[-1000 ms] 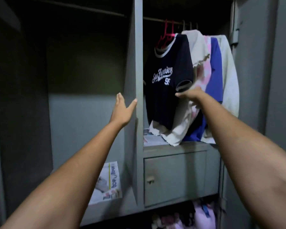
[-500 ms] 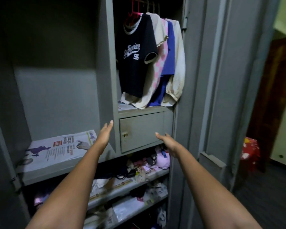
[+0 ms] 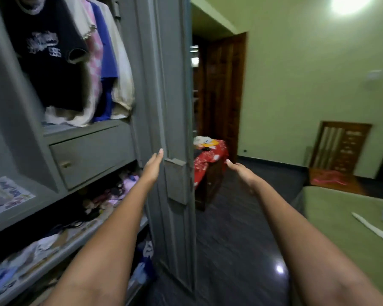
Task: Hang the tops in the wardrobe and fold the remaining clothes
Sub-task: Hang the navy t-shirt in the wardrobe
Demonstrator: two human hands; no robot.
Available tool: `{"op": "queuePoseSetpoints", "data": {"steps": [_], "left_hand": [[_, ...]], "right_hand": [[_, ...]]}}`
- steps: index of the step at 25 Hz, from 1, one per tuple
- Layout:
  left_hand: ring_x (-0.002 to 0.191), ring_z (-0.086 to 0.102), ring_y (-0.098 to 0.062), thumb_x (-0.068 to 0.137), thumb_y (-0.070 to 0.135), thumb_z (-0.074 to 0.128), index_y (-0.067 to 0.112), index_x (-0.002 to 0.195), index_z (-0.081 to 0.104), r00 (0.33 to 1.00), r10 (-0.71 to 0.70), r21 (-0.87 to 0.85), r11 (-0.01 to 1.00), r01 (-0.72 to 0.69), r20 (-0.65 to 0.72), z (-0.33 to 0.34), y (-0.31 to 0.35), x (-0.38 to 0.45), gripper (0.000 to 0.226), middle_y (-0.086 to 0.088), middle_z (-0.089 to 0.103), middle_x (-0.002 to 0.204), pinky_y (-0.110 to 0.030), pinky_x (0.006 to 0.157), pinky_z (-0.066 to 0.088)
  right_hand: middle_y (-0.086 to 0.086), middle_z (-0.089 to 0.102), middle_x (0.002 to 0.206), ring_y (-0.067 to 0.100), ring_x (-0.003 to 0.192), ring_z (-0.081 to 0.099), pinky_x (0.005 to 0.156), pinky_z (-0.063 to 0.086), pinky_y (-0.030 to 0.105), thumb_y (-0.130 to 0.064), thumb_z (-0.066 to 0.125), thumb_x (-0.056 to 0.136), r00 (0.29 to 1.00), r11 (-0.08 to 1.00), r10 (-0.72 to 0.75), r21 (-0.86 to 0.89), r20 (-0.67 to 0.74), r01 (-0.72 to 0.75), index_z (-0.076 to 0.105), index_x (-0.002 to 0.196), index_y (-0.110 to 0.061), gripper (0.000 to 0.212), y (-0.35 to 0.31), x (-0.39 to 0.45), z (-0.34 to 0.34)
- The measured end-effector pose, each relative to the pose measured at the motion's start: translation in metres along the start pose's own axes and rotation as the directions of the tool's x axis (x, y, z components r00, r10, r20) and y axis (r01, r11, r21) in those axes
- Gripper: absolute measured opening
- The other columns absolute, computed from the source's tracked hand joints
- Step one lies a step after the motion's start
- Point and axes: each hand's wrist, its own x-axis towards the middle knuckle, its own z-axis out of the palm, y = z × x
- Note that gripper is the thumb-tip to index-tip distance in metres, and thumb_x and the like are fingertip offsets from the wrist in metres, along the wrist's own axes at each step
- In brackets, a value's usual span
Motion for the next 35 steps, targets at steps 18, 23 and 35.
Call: {"op": "queuePoseSetpoints", "data": {"steps": [18,23,35], "left_hand": [[0.145,0.018,-0.018,0.096,0.055,0.037,0.017,0.151,0.023,0.853,0.175,-0.163,0.981,-0.107,0.491,0.343,0.059,0.026,0.068,-0.001,0.019,0.158,-0.043,0.119,0.016],[0.145,0.020,-0.022,0.095,0.059,0.037,0.019,0.151,0.021,0.870,0.146,-0.152,0.985,-0.082,0.471,0.386,0.028,0.134,0.071,-0.002,0.020,0.158,-0.045,0.119,0.018],[0.144,0.021,-0.020,0.096,0.057,0.032,0.020,0.151,0.020,0.870,0.151,-0.169,0.982,-0.080,0.470,0.502,0.060,0.417,0.068,0.000,0.022,0.157,-0.042,0.117,0.022]], "right_hand": [[0.007,0.025,0.156,0.022,0.144,0.022,0.116,0.013,0.038,-0.048,0.041,0.097,0.878,0.998,-0.056,-0.029,-0.475,0.047,0.025,0.150,-0.011,0.066,0.014,-0.087,-0.288],[0.007,0.025,0.156,0.025,0.145,0.018,0.116,0.013,0.039,-0.049,0.040,0.097,0.886,1.000,-0.013,-0.025,-0.464,0.002,0.025,0.149,-0.009,0.067,0.024,0.037,-0.321],[0.004,0.019,0.158,0.028,0.145,0.017,0.117,0.015,0.048,-0.068,0.042,0.087,0.873,0.999,-0.027,-0.030,-0.488,0.014,0.022,0.151,-0.020,0.082,-0.029,0.346,-0.433]]}}
